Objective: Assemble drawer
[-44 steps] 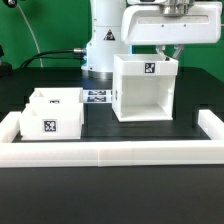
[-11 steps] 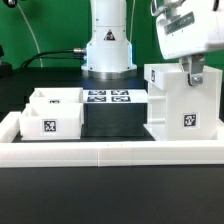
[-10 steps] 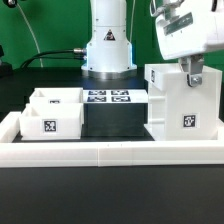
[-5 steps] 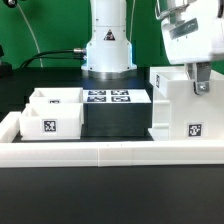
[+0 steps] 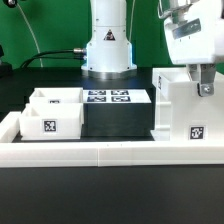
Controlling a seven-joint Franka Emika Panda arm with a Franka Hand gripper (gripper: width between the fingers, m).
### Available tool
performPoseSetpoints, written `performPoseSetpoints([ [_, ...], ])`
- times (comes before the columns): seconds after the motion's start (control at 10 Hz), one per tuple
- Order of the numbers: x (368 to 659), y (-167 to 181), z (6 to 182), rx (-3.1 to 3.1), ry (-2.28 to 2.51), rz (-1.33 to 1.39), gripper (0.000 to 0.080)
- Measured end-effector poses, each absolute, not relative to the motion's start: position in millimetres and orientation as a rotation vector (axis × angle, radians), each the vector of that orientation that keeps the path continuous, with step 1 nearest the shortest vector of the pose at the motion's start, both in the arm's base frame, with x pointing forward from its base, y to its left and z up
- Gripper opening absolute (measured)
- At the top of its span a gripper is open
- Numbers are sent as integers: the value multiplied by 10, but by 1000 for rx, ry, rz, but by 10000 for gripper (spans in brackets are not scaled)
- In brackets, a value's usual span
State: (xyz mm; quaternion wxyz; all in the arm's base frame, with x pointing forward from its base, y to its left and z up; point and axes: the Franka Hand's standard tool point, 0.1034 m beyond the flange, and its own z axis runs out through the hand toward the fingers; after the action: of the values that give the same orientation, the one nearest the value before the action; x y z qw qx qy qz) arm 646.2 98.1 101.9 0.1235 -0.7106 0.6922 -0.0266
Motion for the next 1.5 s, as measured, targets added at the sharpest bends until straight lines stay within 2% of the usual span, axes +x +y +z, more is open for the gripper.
performPoseSetpoints([
  [0.1, 6470, 982, 1031, -2072, 2015, -82, 271],
  [0.2, 6485, 982, 1044, -2069, 2011, -91, 470],
  [0.3, 6497, 982, 1055, -2067, 2007, -99, 586],
  [0.4, 6502, 982, 1060, -2067, 2004, -102, 586],
  [0.5, 6505, 983, 1062, -2068, 2002, -104, 636],
  [0.7, 6493, 974, 1078, -2123, 1947, -107, 646],
  [1.0, 6198, 726, 1440, -2341, 1623, -89, 648],
  [1.1, 6179, 627, 1505, -2330, 1582, -126, 648],
  [1.5, 6158, 567, 1454, -2417, 1397, -194, 648],
])
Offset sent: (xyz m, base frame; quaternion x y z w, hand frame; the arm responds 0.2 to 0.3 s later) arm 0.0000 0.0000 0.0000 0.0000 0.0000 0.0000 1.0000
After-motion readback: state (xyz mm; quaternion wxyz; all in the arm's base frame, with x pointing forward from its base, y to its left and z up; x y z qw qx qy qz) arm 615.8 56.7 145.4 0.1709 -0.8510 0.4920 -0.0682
